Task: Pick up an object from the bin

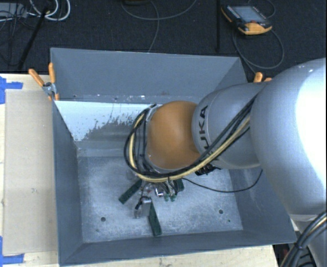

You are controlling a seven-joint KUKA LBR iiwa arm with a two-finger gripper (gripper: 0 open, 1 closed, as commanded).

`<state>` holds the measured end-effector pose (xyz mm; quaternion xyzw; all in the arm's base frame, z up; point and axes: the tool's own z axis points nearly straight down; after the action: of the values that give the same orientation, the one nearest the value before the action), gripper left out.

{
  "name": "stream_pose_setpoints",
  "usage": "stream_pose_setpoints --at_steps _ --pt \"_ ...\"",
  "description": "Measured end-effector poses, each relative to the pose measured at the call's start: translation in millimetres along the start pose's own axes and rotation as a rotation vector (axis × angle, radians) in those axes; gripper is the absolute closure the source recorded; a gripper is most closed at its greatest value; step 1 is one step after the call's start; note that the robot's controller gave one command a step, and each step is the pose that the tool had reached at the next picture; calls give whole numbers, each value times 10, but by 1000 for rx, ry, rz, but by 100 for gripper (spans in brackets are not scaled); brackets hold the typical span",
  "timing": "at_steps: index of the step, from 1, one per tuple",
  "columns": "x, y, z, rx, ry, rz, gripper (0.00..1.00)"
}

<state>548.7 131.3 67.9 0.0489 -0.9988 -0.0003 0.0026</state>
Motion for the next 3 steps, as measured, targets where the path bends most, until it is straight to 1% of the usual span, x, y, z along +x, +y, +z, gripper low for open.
stream_pose_setpoints --at_steps 1,2,3 --pt "-224 216 -833 -2 -15 -34 0" --pt "108 -31 32 3 5 -39 0" --pt "74 -21 -18 0 -6 -37 100"
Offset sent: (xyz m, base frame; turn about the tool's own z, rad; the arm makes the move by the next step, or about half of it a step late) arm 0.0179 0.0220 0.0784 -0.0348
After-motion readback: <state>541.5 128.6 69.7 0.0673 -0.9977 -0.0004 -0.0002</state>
